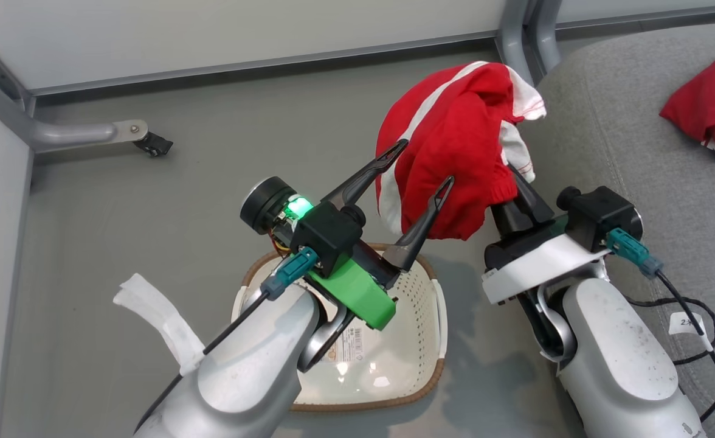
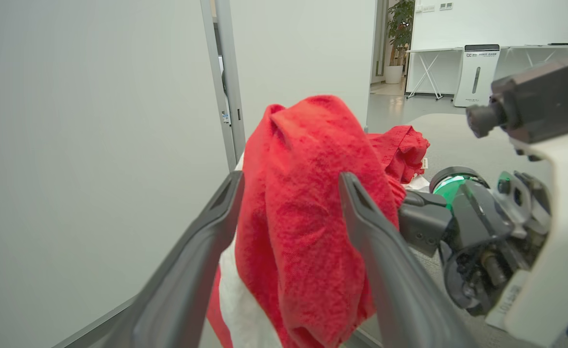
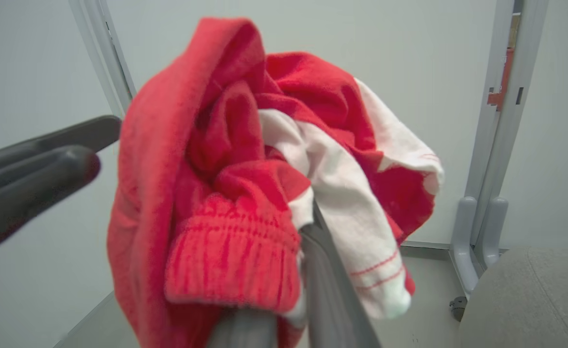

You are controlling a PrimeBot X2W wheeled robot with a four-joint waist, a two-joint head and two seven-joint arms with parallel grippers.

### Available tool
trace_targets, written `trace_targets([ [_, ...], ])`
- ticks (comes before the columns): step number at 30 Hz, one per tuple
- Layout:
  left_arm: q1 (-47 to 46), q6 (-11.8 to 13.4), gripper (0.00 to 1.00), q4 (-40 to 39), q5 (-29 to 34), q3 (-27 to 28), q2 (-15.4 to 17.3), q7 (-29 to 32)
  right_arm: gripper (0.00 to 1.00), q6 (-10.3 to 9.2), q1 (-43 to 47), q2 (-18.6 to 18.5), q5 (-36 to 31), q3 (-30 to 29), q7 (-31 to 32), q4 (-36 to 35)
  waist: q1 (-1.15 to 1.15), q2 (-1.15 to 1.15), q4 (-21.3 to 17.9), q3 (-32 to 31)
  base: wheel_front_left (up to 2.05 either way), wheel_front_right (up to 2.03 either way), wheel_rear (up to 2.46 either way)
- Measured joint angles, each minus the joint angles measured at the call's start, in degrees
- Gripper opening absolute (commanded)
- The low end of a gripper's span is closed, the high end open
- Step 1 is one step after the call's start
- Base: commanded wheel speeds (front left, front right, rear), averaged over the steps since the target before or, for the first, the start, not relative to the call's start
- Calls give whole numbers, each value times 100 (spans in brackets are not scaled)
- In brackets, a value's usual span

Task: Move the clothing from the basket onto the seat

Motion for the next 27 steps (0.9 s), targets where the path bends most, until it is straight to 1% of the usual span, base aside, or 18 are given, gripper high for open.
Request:
trace_targets([
  [4,4,0,100,-4,40,3,30,-1,0,0,56,0,-40,-220,1,-23,0,0,-149,31,0,0,0],
  [11,7,-1,100,16,90,-29,104,-2,0,0,182,0,-101,-590,1,-111,0,0,-521,126,0,0,0],
  [27,-36,-1,100,138,176,-203,304,-9,0,0,470,-3,-142,-1292,0,-532,0,0,-1608,432,0,0,0],
])
